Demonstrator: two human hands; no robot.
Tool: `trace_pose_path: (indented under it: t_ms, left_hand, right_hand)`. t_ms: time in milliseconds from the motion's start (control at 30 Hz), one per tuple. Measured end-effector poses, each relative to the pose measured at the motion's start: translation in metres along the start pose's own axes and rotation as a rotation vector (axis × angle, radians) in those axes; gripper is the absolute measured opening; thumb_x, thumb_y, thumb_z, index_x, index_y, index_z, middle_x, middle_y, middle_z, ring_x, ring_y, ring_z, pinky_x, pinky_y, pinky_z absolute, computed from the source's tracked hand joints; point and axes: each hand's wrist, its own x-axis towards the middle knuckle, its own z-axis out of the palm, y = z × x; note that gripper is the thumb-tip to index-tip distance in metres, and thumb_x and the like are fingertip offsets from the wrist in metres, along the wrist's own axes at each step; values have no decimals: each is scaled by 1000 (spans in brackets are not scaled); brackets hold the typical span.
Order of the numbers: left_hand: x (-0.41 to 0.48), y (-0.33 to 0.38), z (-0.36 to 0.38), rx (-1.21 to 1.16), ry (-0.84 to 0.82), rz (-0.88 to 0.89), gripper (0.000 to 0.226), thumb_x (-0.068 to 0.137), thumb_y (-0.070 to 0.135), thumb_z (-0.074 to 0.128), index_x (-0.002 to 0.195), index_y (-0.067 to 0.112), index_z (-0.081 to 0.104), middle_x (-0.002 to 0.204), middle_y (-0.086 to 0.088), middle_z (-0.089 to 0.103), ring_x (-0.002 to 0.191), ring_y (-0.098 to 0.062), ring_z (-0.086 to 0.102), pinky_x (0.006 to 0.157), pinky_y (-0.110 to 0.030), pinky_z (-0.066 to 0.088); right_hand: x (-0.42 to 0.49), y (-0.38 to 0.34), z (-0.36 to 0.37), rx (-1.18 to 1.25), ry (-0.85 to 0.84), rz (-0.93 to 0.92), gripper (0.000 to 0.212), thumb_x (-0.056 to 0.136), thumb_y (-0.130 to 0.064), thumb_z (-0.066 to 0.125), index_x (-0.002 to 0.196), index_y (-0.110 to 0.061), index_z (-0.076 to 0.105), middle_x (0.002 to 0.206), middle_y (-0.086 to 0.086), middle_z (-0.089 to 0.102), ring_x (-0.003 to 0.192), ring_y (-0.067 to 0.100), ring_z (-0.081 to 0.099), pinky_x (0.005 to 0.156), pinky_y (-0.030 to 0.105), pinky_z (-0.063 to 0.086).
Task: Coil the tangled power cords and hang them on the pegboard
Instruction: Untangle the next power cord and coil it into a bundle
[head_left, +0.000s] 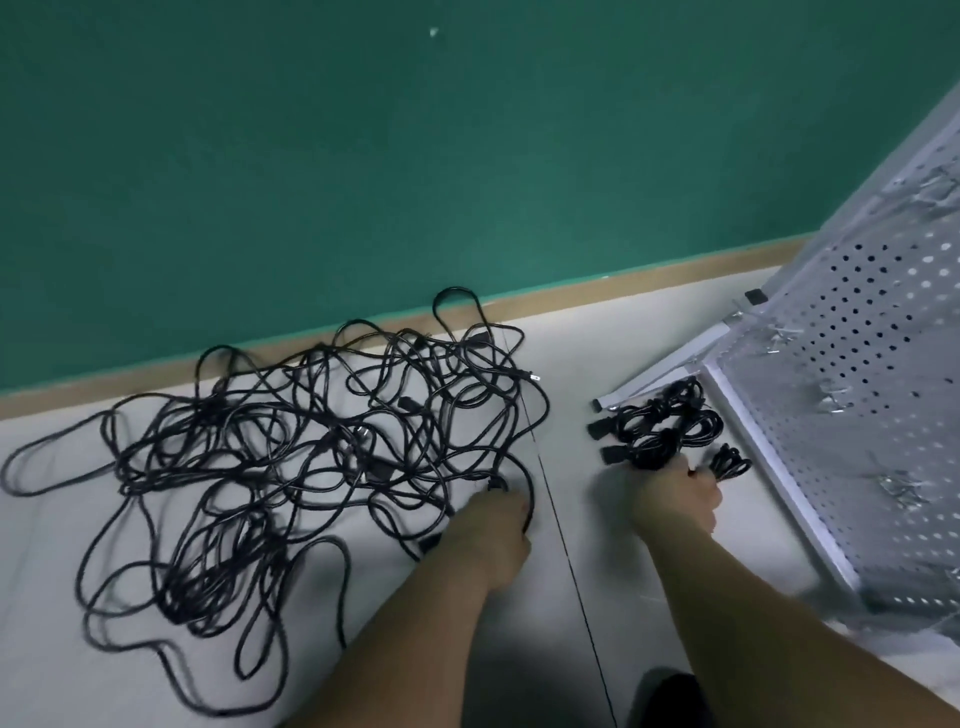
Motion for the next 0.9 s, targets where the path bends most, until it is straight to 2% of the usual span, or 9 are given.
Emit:
trace_pose_path:
  t_ms: [200,367,467,567,667,700,767,833,900]
  left_hand:
    - [-38,-47,-19,-45,163,-87,52,98,22,63,148,23,52,147,-4,53,135,-25,50,113,-41,47]
    - [-72,-92,-29,-61,333,-175,55,97,23,63,150,24,49,146,-3,52,135,-25,45,111,-39,46]
    - [-88,-117,-30,-58,414,-227,58,96,19,64,151,26,49,143,-1,53,132,-23,45,110,-36,46]
    - [-100,-137,-30,-51,461,-271,59,95,13,64,151,25,49,139,-1,54,131,-22,47,114,-35,44]
    - [-106,-149,-34,-40,480,-282,60,96,15,65,153,25,46,140,-2,54,133,-23,47,117,-35,42]
    - [-107,-152,-35,-45,480,-284,60,96,16,65,153,25,46,139,-1,54,133,-22,46,117,-36,42]
    - [-108,-156,-39,-70,489,-284,59,97,16,65,152,27,48,139,1,54,134,-21,46,117,-37,42]
    - [-108,-157,-45,-98,503,-277,56,98,19,64,152,26,49,141,1,54,136,-21,45,117,-36,42]
    - [-107,-157,-52,-131,514,-276,50,99,22,63,149,25,53,139,-1,56,135,-23,46,115,-37,43]
  right_hand:
    - [-66,-52,33,-164,-213,-498,67,104,-39,58,163,-16,34,163,17,33,146,37,39,114,49,43]
    - [-108,-85,58,-220,-340,-714,67,101,-35,62,162,-21,39,159,12,40,139,34,47,108,44,51]
    - [-127,-101,70,-233,-356,-829,70,101,-33,62,164,-27,34,163,10,37,142,31,46,109,42,50]
    - [-139,-119,78,-240,-352,-928,72,101,-35,63,165,-36,30,158,7,42,137,28,50,101,39,53]
    - [-144,-141,82,-291,-428,-894,73,100,-35,64,165,-28,31,160,10,43,137,30,51,106,43,53]
    - [-146,-150,81,-229,-477,-832,69,101,-31,64,163,-22,36,154,14,50,126,29,58,99,40,56]
    - [-149,-165,76,16,-586,-657,58,103,-21,64,157,-13,47,132,15,65,97,25,67,83,37,57]
    - [-150,-175,69,289,-642,-513,47,101,-17,69,147,-15,61,126,14,70,97,26,68,89,41,57]
    - [-153,-183,62,506,-600,-463,26,96,-19,77,122,-21,78,120,21,75,93,22,64,82,36,54]
